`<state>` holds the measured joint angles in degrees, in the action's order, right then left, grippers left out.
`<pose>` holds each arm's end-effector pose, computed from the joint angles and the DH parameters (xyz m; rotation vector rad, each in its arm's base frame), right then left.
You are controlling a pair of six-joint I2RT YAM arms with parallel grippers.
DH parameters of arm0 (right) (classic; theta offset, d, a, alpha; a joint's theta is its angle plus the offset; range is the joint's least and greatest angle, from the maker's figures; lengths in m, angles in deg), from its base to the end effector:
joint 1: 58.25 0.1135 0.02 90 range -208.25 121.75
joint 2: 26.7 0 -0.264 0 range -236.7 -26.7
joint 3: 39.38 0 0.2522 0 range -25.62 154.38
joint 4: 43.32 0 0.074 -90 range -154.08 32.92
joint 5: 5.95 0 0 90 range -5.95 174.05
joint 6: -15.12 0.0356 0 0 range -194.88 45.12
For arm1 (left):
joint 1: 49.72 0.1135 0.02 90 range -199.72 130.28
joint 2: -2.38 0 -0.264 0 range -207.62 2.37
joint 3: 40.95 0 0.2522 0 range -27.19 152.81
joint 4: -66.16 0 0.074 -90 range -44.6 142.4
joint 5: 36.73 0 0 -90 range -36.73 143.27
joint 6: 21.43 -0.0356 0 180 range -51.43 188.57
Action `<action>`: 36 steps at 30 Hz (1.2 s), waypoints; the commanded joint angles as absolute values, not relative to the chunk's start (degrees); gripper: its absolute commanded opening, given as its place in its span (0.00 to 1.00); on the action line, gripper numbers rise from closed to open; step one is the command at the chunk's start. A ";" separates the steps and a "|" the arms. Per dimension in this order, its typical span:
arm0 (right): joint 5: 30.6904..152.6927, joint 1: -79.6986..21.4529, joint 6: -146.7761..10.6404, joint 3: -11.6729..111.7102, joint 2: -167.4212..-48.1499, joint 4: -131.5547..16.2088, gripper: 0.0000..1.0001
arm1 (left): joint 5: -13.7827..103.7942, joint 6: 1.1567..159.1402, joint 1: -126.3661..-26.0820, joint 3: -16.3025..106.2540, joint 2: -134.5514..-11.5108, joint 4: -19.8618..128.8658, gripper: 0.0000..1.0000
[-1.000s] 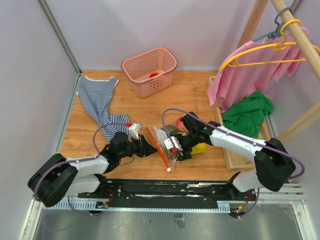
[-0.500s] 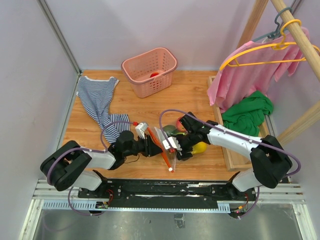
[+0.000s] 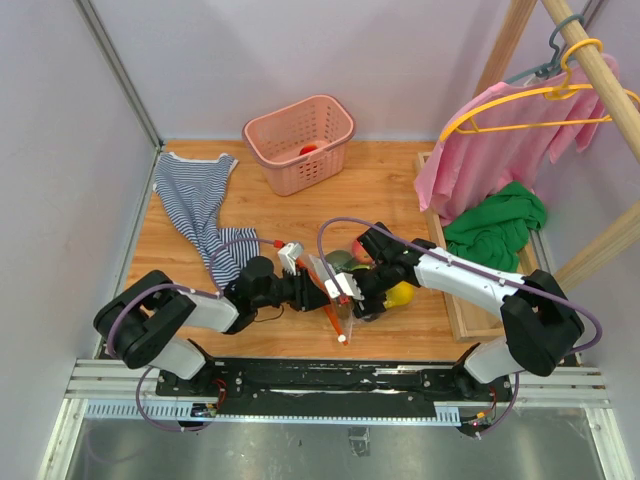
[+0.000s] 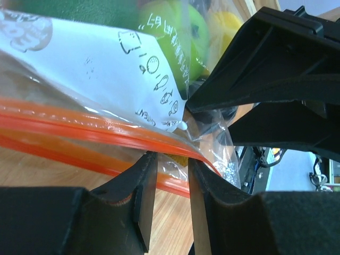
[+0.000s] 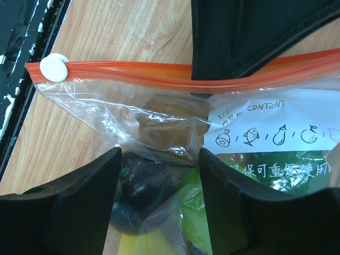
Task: Open the zip-top bag and remove the fake food
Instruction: Pick up the fake fruit from the zipper food storage bag.
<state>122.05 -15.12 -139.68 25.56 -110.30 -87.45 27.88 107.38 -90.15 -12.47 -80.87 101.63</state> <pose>0.1866 0.2048 0.2044 -2.1156 1.2848 0.7220 0.1687 -0.1638 0.1346 0.3636 2.0859 -1.3086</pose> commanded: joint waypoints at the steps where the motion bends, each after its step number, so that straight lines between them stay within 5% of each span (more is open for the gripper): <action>1: 120.89 -14.53 -141.00 27.21 -109.44 -89.85 0.60 | 24.80 106.44 -90.77 -9.98 -83.44 106.18 0.34; 16: 116.58 -14.68 -139.13 28.43 -112.61 -90.10 0.49 | 23.45 107.27 -90.93 -7.01 -92.42 110.75 0.44; 36: 118.98 -16.07 -137.20 31.06 -116.07 -92.99 0.26 | 28.26 107.23 -93.52 -8.67 -92.31 108.12 0.70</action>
<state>117.55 -15.27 -138.89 29.45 -114.78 -90.84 26.72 107.57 -92.49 -8.36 -92.41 107.55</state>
